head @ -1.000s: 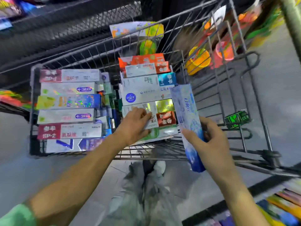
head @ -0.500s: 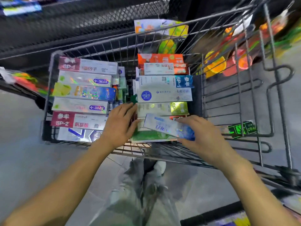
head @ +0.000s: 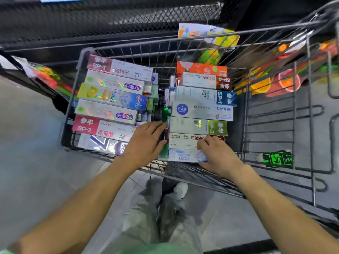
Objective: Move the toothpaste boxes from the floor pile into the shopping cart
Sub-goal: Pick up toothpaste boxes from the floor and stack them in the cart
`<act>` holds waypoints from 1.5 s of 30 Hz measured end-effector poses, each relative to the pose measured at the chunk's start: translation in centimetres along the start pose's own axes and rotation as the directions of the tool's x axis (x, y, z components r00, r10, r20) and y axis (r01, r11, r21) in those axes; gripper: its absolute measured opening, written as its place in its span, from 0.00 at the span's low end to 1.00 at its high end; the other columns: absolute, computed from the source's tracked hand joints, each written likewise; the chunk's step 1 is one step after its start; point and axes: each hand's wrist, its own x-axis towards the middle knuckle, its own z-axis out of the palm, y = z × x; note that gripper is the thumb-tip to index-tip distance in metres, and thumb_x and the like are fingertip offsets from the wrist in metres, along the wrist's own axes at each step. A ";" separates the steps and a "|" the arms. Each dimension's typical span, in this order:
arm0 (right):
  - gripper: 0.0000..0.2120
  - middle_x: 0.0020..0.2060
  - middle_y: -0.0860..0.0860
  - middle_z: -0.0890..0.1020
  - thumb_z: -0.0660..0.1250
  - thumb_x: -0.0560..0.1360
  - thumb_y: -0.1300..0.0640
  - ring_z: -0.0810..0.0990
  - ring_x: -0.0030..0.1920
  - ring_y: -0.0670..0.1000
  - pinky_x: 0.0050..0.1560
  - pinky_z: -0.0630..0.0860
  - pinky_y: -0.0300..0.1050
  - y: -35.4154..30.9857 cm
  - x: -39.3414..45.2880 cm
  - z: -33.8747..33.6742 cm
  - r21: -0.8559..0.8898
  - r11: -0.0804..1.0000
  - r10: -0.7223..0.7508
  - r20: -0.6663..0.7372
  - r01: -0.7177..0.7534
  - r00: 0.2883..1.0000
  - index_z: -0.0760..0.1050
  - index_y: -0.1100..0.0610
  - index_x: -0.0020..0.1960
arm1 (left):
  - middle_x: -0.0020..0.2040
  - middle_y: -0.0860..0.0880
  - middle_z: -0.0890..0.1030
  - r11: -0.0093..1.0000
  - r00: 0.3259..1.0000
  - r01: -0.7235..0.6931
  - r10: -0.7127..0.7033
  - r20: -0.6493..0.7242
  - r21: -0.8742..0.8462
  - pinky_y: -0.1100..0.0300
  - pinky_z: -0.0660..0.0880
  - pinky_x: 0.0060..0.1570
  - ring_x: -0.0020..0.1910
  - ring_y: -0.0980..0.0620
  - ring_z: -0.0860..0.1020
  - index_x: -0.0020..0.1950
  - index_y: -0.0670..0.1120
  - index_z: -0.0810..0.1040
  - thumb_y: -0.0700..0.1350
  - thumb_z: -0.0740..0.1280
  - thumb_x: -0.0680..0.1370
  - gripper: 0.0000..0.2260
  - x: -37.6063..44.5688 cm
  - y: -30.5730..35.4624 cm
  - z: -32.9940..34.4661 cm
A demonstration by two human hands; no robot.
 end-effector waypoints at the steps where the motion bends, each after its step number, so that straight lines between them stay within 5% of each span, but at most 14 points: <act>1: 0.22 0.57 0.54 0.74 0.70 0.73 0.48 0.73 0.56 0.57 0.57 0.72 0.51 -0.1 0.1 0.1 -0.008 1.000 0.012 -0.003 -0.012 1.000 0.69 0.54 0.63 | 0.68 0.40 0.76 1.000 1.000 0.002 -0.002 0.009 0.000 0.43 0.73 0.64 0.64 0.38 0.75 0.73 0.39 0.71 0.54 0.56 0.81 0.26 0.0 0.0 -0.1; 10: 0.26 0.61 0.53 0.74 0.70 0.74 0.45 0.72 0.61 0.57 0.62 0.70 0.52 -1.4 -1.5 -2.2 0.065 0.994 0.090 -0.087 -0.085 0.992 0.72 0.53 0.68 | 0.69 0.41 0.76 0.997 0.996 0.047 -0.052 0.071 0.068 0.43 0.73 0.65 0.66 0.39 0.75 0.73 0.41 0.71 0.57 0.53 0.81 0.28 -1.2 0.8 -2.3; 19: 0.26 0.65 0.55 0.75 0.61 0.79 0.39 0.72 0.65 0.59 0.65 0.68 0.53 -9.3 -2.8 -10.6 0.003 0.989 -0.144 -0.266 0.150 0.953 0.72 0.55 0.71 | 0.69 0.41 0.76 0.931 0.935 0.337 -0.312 -0.171 0.143 0.44 0.72 0.66 0.65 0.39 0.75 0.73 0.42 0.72 0.59 0.55 0.80 0.28 -10.5 1.4 -11.9; 24: 0.36 0.60 0.58 0.79 0.52 0.73 0.33 0.77 0.59 0.64 0.60 0.75 0.57 -19.6 -1.2 -15.8 -0.097 0.924 -0.380 -0.337 0.370 0.861 0.76 0.58 0.66 | 0.66 0.42 0.78 0.790 0.771 0.594 -0.506 -0.387 0.149 0.45 0.74 0.63 0.63 0.39 0.77 0.71 0.44 0.73 0.61 0.55 0.79 0.28 -22.1 -0.2 -18.5; 31: 0.35 0.56 0.57 0.80 0.54 0.72 0.33 0.79 0.57 0.61 0.56 0.77 0.54 -40.4 0.1 -19.1 -0.295 0.736 -0.675 -0.266 0.609 0.688 0.78 0.58 0.63 | 0.65 0.44 0.80 0.500 0.432 0.865 -0.709 -0.558 0.034 0.46 0.75 0.63 0.63 0.42 0.78 0.71 0.44 0.75 0.63 0.52 0.79 0.30 -40.9 -4.4 -22.4; 38: 0.41 0.62 0.54 0.75 0.44 0.72 0.29 0.74 0.64 0.58 0.65 0.71 0.52 -63.0 0.4 -15.8 -0.413 0.517 -0.845 -0.110 0.749 0.523 0.71 0.54 0.71 | 0.60 0.44 0.82 0.210 0.141 0.976 -0.814 -0.563 -0.059 0.47 0.78 0.57 0.58 0.43 0.81 0.67 0.44 0.79 0.63 0.53 0.78 0.30 -60.6 -9.2 -21.6; 45: 0.30 0.67 0.52 0.72 0.58 0.79 0.35 0.71 0.67 0.56 0.66 0.69 0.50 -80.7 1.5 -12.8 -0.423 0.403 -0.900 -0.019 0.812 0.436 0.67 0.53 0.74 | 0.65 0.47 0.80 0.007 -0.093 0.978 -0.876 -0.473 -0.206 0.47 0.74 0.63 0.64 0.45 0.78 0.72 0.47 0.75 0.65 0.50 0.78 0.32 -74.2 -15.0 -21.4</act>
